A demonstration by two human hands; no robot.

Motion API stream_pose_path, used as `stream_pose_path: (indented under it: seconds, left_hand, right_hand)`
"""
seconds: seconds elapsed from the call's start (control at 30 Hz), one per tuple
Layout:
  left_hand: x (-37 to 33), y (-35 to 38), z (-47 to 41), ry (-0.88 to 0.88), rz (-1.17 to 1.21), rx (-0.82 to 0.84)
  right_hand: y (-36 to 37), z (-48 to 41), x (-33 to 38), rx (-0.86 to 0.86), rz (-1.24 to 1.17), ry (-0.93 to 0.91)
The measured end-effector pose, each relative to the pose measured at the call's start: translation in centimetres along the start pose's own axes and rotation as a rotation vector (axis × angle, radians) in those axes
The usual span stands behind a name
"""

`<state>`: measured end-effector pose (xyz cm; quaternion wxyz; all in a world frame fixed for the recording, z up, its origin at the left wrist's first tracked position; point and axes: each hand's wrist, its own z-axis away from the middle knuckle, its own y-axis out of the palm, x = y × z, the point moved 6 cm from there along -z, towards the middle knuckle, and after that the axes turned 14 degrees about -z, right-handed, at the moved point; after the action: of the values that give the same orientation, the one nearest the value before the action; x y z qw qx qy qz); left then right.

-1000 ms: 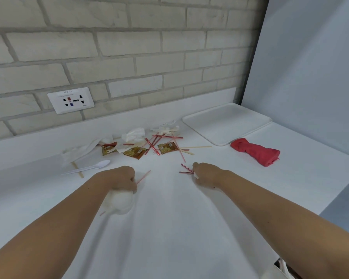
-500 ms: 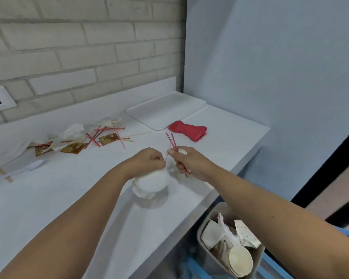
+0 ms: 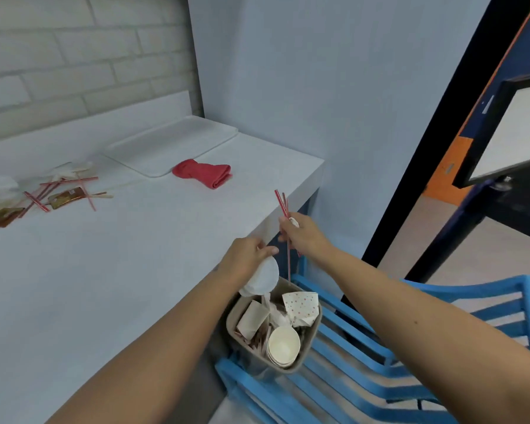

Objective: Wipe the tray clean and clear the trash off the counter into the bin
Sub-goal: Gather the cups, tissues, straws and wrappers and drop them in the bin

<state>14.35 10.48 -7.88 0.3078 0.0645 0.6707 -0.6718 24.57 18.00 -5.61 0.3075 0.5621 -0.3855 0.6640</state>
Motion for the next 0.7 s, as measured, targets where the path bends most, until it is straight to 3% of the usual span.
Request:
stream_pose_path:
  seconds: [0.1,0.27,0.5,0.7]
  left_hand:
    - [1.2,4.0,-0.3,-0.015,-0.059,0.028]
    - [3.4,8.0,-0.2,-0.012,-0.254,0.023]
    - [6.7,11.9,1.1,-0.087,-0.36,0.257]
    - [6.8,9.6,0.6,-0.079,-0.318,0.068]
  right_hand:
    - [-1.3,0.8,-3.8,0.05,-0.021,0.139]
    - [-1.7,1.0,-9.2,0.101,0.216,0.18]
    - [-0.8,0.4,-12.1,0.065,-0.023,0.171]
    - [0.2,0.1,-13.3,0.043,0.044,0.135]
